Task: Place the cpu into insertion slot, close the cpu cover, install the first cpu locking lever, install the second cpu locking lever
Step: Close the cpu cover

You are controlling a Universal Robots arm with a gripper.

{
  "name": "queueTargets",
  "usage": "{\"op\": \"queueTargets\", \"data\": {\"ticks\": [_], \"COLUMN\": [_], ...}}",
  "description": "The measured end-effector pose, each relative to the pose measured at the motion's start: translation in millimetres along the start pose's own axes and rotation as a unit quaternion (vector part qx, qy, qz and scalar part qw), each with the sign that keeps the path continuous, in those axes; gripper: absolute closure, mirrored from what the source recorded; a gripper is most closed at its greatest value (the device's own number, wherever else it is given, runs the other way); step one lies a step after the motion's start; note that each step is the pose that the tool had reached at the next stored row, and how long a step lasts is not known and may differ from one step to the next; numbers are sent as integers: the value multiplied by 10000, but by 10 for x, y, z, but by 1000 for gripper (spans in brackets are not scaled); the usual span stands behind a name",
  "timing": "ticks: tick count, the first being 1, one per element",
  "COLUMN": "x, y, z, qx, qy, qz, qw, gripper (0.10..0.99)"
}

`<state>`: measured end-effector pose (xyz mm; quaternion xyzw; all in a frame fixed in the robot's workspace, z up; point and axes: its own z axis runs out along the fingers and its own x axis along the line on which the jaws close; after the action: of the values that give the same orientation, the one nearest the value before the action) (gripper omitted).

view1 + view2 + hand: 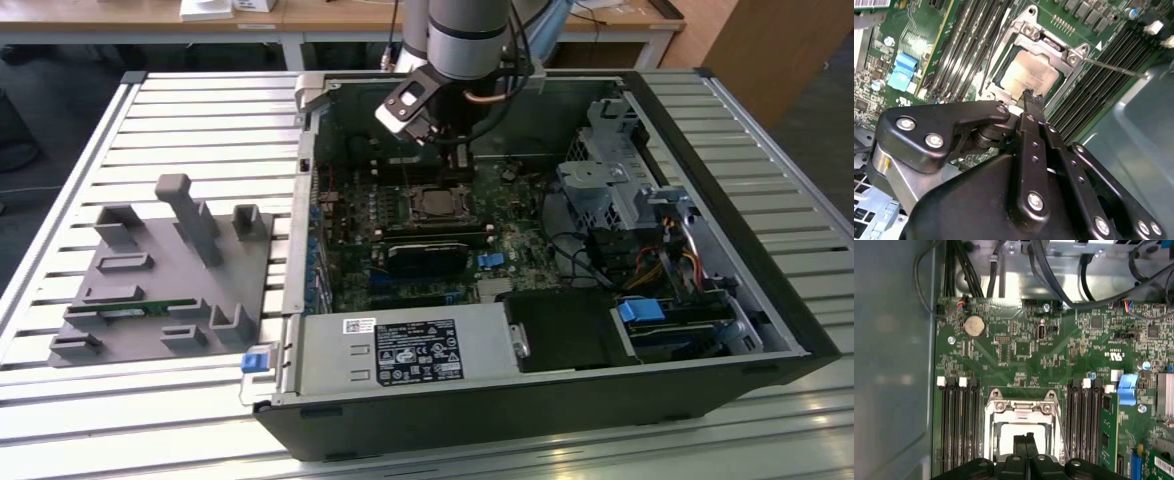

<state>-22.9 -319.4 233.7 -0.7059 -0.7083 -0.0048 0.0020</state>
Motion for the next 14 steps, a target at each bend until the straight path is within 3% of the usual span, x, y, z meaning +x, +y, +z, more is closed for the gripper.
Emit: {"op": "queueTargets", "data": {"ticks": [14], "x": [1], "y": [-102], "z": [4], "qx": [1], "qy": [-1], "qz": [0], "qw": [10000], "gripper": [980]}}
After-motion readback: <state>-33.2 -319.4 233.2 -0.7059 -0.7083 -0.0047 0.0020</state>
